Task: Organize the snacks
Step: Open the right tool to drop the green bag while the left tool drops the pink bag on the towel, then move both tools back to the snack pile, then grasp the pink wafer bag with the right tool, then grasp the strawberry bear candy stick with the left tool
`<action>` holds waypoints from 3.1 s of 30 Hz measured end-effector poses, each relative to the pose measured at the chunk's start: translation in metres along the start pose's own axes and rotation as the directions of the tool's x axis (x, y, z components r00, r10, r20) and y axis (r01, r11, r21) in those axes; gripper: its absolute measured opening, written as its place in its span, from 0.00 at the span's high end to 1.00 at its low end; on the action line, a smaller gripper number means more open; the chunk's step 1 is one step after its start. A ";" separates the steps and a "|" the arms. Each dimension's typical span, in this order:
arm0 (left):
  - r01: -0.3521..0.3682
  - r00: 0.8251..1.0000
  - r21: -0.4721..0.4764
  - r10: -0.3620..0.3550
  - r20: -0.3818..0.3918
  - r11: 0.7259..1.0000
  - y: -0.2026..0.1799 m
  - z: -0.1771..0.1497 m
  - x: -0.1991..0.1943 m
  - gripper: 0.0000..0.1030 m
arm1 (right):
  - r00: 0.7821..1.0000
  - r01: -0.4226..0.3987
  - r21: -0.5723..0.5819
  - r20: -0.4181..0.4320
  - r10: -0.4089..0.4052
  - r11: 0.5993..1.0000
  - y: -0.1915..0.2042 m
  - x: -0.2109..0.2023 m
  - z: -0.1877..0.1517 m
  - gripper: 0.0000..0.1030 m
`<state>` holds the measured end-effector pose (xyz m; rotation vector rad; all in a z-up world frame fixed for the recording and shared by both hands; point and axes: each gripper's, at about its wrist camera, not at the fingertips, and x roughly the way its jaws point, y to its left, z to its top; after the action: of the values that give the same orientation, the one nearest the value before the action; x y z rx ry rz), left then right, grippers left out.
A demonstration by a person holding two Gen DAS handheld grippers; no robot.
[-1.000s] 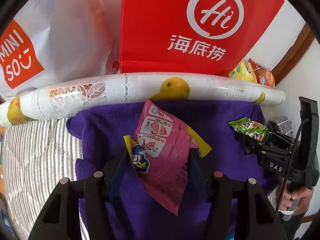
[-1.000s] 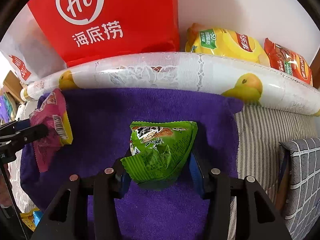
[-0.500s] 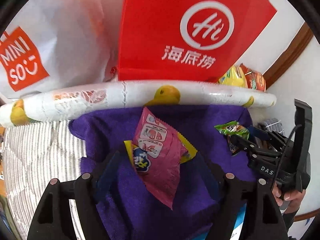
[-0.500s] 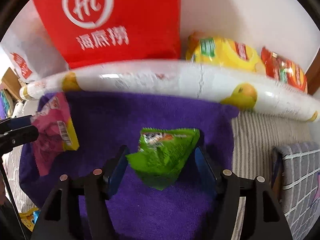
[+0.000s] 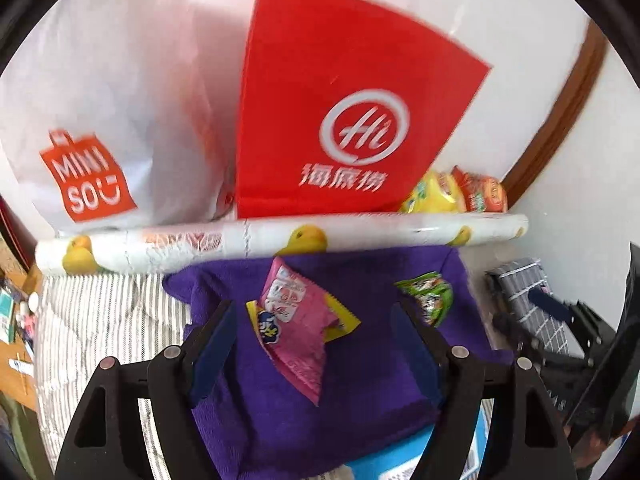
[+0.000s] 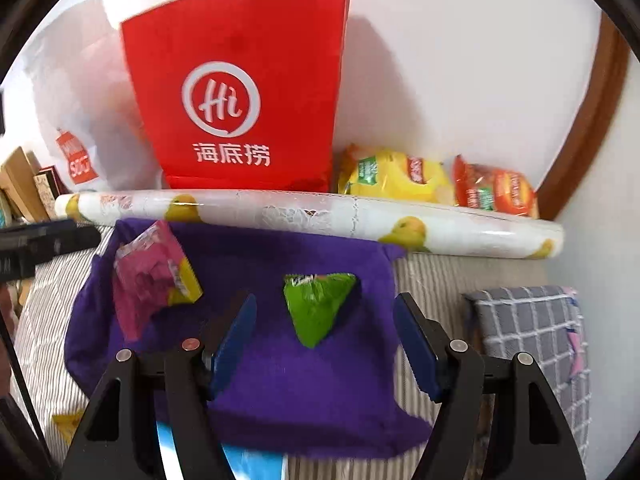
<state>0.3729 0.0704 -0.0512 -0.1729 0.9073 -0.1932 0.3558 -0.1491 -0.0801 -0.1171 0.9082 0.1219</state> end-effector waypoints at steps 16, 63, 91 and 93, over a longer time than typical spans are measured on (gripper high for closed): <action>-0.079 0.996 -0.016 0.080 0.035 0.997 0.008 -0.086 -0.094 0.26 | 0.986 -0.164 0.099 -0.022 0.166 0.982 0.016 -0.084 -0.085 0.27; -0.020 0.994 -0.071 0.012 -0.109 0.997 0.058 -0.251 -0.105 0.26 | 0.938 -0.204 0.243 -0.227 0.260 0.948 0.037 -0.068 -0.235 0.46; -0.038 0.981 0.071 0.051 -0.185 0.997 0.007 -0.280 -0.083 0.80 | 0.973 -0.164 0.243 -0.121 0.198 0.956 -0.018 -0.104 -0.250 0.47; -0.038 0.984 0.065 0.048 -0.172 0.997 0.006 -0.280 -0.090 0.80 | 0.973 -0.165 0.244 -0.116 0.197 0.956 -0.020 -0.107 -0.248 0.47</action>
<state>0.0970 0.0794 -0.1528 -0.0796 1.0758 -0.1982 0.1003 -0.2123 -0.1458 0.1798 1.0662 0.1783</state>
